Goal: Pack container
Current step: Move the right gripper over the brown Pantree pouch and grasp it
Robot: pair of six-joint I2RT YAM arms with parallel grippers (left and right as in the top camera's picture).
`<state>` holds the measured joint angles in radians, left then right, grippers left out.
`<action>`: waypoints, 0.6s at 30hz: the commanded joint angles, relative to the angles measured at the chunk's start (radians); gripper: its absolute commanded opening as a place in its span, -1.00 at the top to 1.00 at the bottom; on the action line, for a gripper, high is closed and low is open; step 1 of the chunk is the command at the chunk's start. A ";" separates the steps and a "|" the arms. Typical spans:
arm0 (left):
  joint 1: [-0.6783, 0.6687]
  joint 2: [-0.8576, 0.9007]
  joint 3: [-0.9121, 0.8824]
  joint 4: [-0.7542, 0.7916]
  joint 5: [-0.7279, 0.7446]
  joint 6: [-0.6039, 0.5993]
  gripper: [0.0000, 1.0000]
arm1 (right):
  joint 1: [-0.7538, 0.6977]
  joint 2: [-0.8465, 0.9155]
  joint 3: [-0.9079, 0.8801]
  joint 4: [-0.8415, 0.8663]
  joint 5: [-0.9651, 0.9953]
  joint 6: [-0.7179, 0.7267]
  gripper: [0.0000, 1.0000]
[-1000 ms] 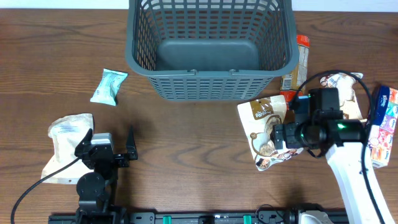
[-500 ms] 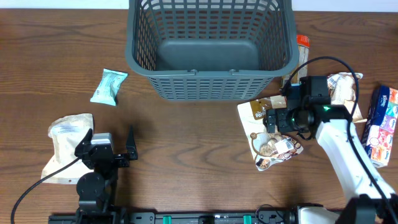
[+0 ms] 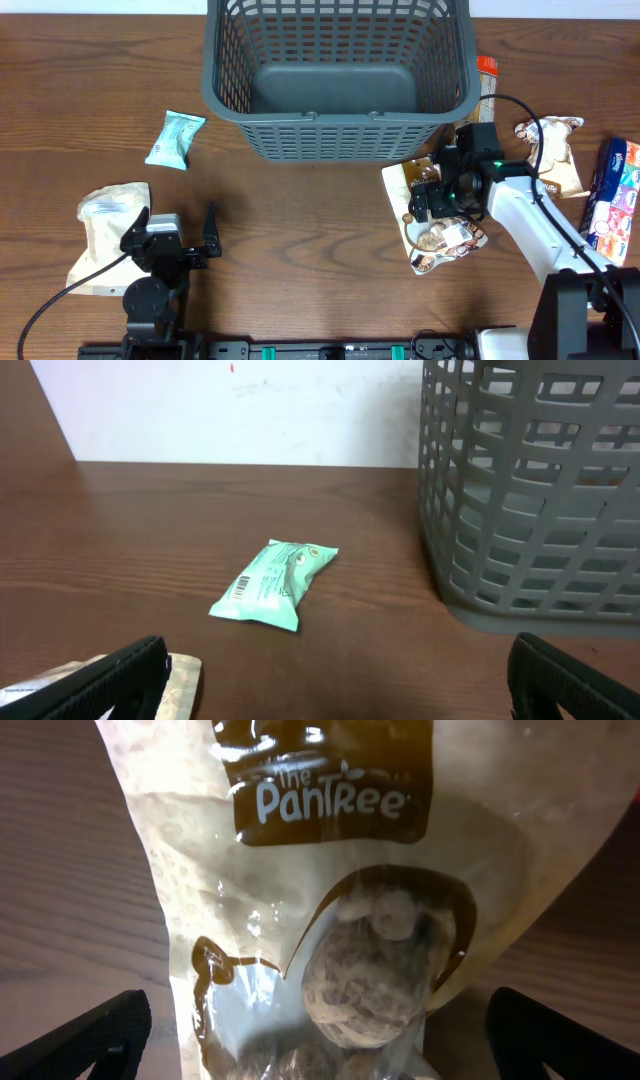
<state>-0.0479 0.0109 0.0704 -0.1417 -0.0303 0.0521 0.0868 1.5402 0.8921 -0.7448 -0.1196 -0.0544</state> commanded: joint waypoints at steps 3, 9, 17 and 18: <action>-0.004 -0.007 -0.031 -0.006 -0.008 -0.005 -0.98 | 0.009 0.006 -0.029 -0.002 -0.008 0.030 -0.99; -0.004 -0.007 -0.031 -0.006 -0.008 -0.005 -0.98 | 0.009 0.006 -0.083 0.025 -0.008 0.059 -0.99; -0.004 -0.007 -0.031 -0.006 -0.008 -0.005 -0.98 | 0.009 0.006 -0.176 0.142 -0.008 0.084 -0.99; -0.004 -0.007 -0.031 -0.006 -0.008 -0.005 -0.98 | 0.009 0.006 -0.184 0.157 -0.008 0.085 -0.99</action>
<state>-0.0479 0.0109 0.0704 -0.1417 -0.0303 0.0521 0.0887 1.5402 0.7330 -0.6113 -0.1154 0.0010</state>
